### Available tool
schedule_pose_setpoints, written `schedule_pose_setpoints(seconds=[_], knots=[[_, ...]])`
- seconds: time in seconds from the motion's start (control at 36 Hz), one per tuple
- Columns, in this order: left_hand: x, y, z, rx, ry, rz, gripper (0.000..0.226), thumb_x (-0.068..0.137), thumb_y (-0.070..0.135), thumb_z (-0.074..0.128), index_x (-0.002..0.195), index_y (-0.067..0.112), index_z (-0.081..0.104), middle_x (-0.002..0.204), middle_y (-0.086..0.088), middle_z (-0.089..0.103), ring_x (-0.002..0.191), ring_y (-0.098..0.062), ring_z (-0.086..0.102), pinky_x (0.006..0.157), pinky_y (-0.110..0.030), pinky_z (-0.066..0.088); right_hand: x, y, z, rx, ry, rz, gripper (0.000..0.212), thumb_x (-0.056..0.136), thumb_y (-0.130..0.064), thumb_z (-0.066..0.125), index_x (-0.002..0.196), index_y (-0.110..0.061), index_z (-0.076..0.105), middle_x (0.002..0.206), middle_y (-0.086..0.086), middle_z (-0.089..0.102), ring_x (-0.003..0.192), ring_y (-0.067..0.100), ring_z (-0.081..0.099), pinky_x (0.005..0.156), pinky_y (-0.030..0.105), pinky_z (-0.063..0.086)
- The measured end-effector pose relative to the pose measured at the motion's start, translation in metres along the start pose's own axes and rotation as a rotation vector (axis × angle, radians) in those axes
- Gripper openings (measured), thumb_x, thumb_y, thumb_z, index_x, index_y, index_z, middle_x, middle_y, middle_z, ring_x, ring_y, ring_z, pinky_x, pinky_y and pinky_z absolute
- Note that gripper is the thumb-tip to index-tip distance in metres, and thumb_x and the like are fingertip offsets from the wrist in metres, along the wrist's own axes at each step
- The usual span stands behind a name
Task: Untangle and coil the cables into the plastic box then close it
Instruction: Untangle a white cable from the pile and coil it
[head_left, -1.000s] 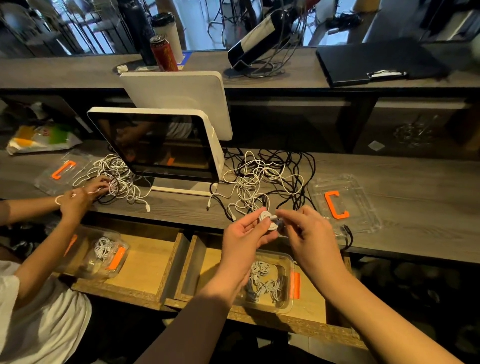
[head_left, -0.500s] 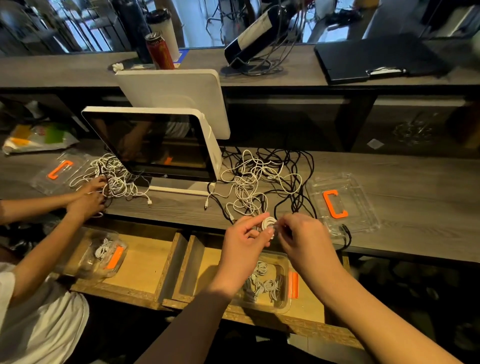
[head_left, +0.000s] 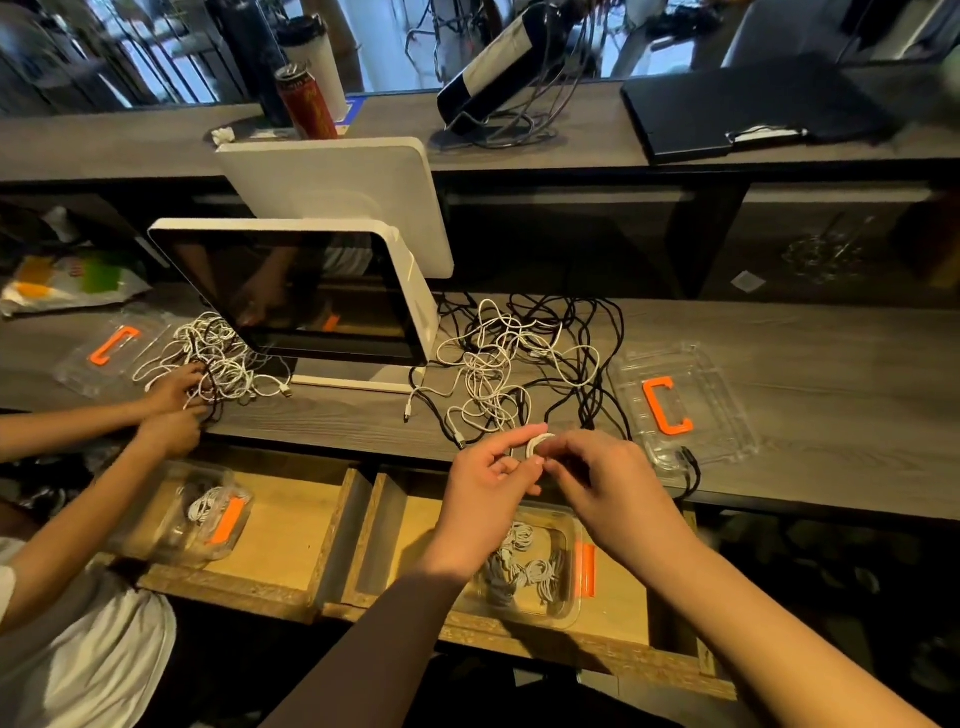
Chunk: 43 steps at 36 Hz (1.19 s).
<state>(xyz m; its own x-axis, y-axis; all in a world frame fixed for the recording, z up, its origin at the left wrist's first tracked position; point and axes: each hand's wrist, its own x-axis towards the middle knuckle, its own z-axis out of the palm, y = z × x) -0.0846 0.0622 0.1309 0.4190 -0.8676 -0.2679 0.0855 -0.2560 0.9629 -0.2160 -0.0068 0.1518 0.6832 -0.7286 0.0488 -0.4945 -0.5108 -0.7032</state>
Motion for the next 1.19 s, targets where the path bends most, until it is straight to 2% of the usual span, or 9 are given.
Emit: schedule_pose_setpoints(seconds=[0.14,0.28,0.39,0.58,0.69,0.81,0.92,1.06,1.19], knots=[[-0.002,0.007,0.004,-0.039,-0.022,-0.007,0.038,0.094,-0.002,0.063,0.11,0.032,0.069,0.097,0.001,0.076,0.074,-0.007,0.07,0.071,-0.018,0.055,0.007,0.018,-0.007,0.008,0.077,-0.104,0.013,0.082,-0.028,0.074,0.095,-0.027,0.072,0.096,-0.013,0.059,0.096,0.007,0.045,0.081,0.022,0.038],[-0.002,0.01,0.004,-0.082,-0.043,-0.014,0.032,0.094,0.004,0.065,0.112,0.03,0.071,0.095,0.006,0.077,0.07,-0.007,0.067,0.073,-0.022,0.057,0.015,0.03,-0.021,0.274,-0.068,0.164,0.057,0.071,-0.051,0.078,0.12,-0.028,0.06,0.12,-0.011,0.058,0.11,0.003,0.054,0.094,0.024,0.046],[-0.002,0.013,0.004,-0.143,-0.091,-0.036,0.034,0.094,-0.001,0.06,0.112,0.026,0.073,0.104,0.005,0.076,0.072,-0.009,0.067,0.075,-0.025,0.057,0.014,0.03,-0.023,0.459,-0.167,0.204,0.03,0.079,-0.039,0.076,0.103,-0.021,0.069,0.095,0.0,0.073,0.087,0.017,0.069,0.083,0.044,0.057],[0.003,0.01,0.0,0.212,-0.187,0.083,0.051,0.095,-0.007,0.055,0.119,0.035,0.071,0.117,0.014,0.068,0.106,0.0,0.063,0.091,-0.019,0.051,0.008,0.032,-0.014,0.552,-0.178,0.266,0.016,0.087,-0.019,0.073,0.102,-0.017,0.07,0.093,0.01,0.073,0.084,0.038,0.068,0.071,0.048,0.057],[0.004,0.003,-0.003,0.303,-0.21,0.109,0.052,0.094,0.0,0.062,0.126,0.042,0.065,0.119,0.015,0.062,0.077,-0.016,0.059,0.068,-0.025,0.049,0.006,0.036,-0.016,0.663,-0.197,0.305,0.022,0.085,-0.02,0.074,0.105,-0.013,0.068,0.092,0.015,0.072,0.067,0.035,0.065,0.065,0.047,0.055],[0.003,0.003,-0.004,0.165,-0.271,-0.004,0.047,0.093,0.0,0.064,0.124,0.035,0.064,0.121,0.009,0.07,0.108,-0.007,0.067,0.093,-0.026,0.055,0.007,0.035,-0.02,0.789,-0.242,0.34,0.021,0.086,-0.014,0.073,0.104,-0.009,0.065,0.083,0.014,0.069,0.063,0.027,0.059,0.057,0.03,0.049],[0.004,0.003,-0.006,0.061,-0.256,-0.066,0.027,0.094,0.004,0.064,0.114,0.021,0.07,0.098,0.0,0.077,0.079,-0.013,0.07,0.072,-0.024,0.055,0.009,0.035,-0.019,0.837,-0.267,0.311,0.02,0.087,-0.016,0.072,0.105,-0.01,0.066,0.084,0.022,0.066,0.058,0.022,0.057,0.051,0.025,0.041],[0.004,0.002,-0.015,-0.194,-0.288,-0.187,0.023,0.096,-0.004,0.055,0.113,0.005,0.069,0.091,-0.009,0.073,0.076,-0.01,0.066,0.071,-0.02,0.055,0.01,0.038,-0.018,0.885,-0.286,0.296,0.027,0.083,-0.025,0.075,0.106,-0.013,0.067,0.089,0.042,0.057,0.061,0.024,0.055,0.05,0.025,0.041],[0.003,0.003,-0.022,-0.501,-0.376,-0.317,0.034,0.088,0.004,0.058,0.118,-0.01,0.061,0.098,-0.02,0.071,0.077,-0.019,0.07,0.069,-0.024,0.059,0.01,0.038,-0.017,0.915,-0.314,0.293,0.018,0.089,-0.014,0.069,0.105,-0.007,0.064,0.081,0.026,0.058,0.054,0.018,0.055,0.049,0.025,0.041]])
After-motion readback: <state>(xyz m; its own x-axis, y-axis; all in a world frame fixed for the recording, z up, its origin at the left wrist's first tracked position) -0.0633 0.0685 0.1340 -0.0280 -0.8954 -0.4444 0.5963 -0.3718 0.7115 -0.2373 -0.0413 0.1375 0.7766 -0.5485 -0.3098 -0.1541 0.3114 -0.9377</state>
